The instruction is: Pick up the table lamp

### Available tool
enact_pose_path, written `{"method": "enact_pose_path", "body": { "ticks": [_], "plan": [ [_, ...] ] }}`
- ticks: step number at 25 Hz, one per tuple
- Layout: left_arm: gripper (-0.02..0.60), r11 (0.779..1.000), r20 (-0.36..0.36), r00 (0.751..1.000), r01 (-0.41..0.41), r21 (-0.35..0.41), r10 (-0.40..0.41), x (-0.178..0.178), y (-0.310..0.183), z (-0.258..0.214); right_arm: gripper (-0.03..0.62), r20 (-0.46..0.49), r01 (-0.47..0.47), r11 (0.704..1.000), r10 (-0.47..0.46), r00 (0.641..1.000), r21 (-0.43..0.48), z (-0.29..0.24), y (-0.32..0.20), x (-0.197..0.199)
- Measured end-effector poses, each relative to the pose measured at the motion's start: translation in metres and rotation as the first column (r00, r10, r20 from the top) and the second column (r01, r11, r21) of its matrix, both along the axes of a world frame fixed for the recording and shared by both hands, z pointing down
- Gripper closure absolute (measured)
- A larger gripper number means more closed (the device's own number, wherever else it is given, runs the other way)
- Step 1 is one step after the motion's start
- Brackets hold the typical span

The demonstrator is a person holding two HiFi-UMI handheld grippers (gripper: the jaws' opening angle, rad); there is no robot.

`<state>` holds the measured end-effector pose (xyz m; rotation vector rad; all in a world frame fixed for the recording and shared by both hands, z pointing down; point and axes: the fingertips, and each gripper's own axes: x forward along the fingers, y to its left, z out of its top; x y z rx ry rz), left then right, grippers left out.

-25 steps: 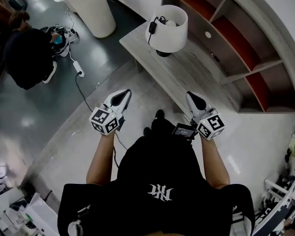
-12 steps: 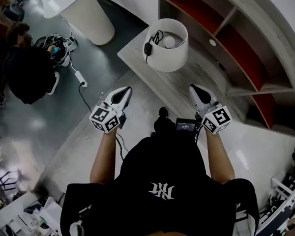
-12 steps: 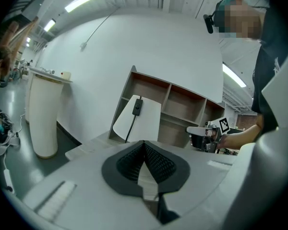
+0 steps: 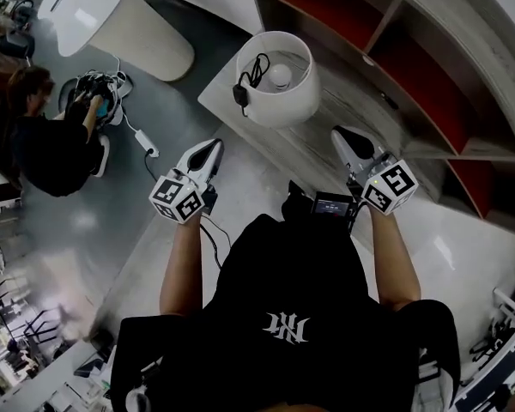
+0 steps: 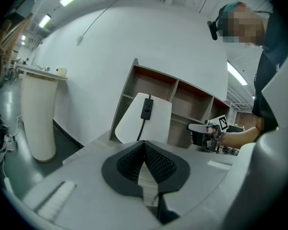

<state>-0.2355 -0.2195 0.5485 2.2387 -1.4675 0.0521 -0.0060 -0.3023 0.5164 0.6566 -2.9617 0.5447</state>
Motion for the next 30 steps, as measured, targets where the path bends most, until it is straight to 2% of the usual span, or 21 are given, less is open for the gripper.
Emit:
{"method": "enact_pose_path", "body": {
  "ticks": [9, 12, 18, 21, 24, 27, 30],
  "plan": [
    [0.580, 0.998, -0.027, 0.998, -0.053, -0.016, 0.052, -0.005, -0.032, 0.001, 0.568, 0.004, -0.003, 1.000, 0.004, 1.000, -0.027, 0.009, -0.025, -0.006],
    [0.579, 0.997, -0.031, 0.997, -0.076, -0.033, 0.075, -0.010, -0.047, 0.007, 0.565, -0.021, -0.028, 0.999, 0.027, 0.999, -0.034, 0.016, -0.034, -0.004],
    [0.578, 0.977, -0.092, 0.981, -0.183, -0.106, 0.173, -0.023, -0.080, 0.028, 0.526, -0.007, -0.069, 0.989, 0.069, 0.998, -0.133, 0.031, -0.047, -0.004],
    [0.578, 0.956, -0.201, 0.950, -0.265, -0.123, 0.238, -0.031, -0.100, 0.036, 0.516, 0.051, -0.064, 0.978, 0.075, 0.996, -0.201, 0.032, -0.049, -0.014],
    [0.536, 0.926, -0.290, 0.910, -0.348, -0.145, 0.296, -0.035, -0.118, 0.047, 0.514, 0.105, -0.081, 0.963, 0.111, 0.988, -0.256, 0.032, -0.053, -0.019],
    [0.511, 0.875, -0.330, 0.864, -0.452, -0.175, 0.380, -0.033, -0.127, 0.058, 0.516, 0.133, -0.072, 0.944, 0.120, 0.984, -0.322, 0.042, -0.053, -0.023],
    [0.491, 0.820, -0.394, 0.806, -0.541, -0.187, 0.442, -0.035, -0.135, 0.065, 0.511, 0.160, -0.050, 0.917, 0.122, 0.979, -0.396, 0.053, -0.052, -0.029]
  ]
}}
